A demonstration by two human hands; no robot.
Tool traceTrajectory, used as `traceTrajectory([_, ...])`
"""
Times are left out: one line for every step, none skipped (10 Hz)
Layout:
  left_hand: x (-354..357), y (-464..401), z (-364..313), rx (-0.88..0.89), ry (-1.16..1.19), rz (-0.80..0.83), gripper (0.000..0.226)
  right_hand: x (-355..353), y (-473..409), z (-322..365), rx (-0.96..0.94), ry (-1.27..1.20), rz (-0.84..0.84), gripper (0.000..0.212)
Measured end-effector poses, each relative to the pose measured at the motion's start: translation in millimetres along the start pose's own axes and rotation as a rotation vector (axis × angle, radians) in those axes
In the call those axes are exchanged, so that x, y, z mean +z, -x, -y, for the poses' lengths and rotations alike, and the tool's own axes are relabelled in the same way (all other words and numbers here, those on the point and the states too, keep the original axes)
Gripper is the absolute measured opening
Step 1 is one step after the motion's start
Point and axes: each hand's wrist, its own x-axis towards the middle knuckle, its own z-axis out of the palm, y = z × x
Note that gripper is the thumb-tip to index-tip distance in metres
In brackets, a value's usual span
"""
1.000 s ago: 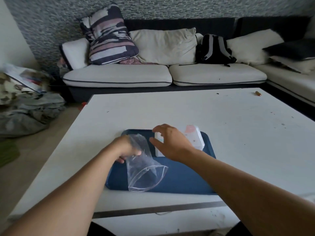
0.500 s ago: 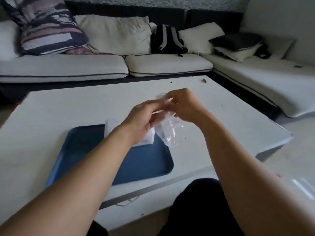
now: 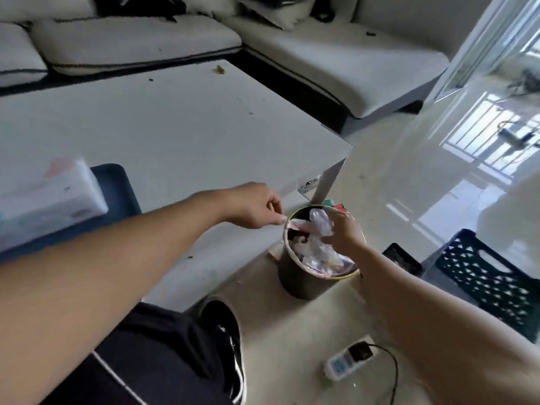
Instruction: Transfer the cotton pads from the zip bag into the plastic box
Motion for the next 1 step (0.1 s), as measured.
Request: traceTrajectory([27.2,-5.1,-2.5,0.013,0.017,0.009,0.028,8.7,-15.1,-4.3,0.03,-0.025,-0.002,0.066])
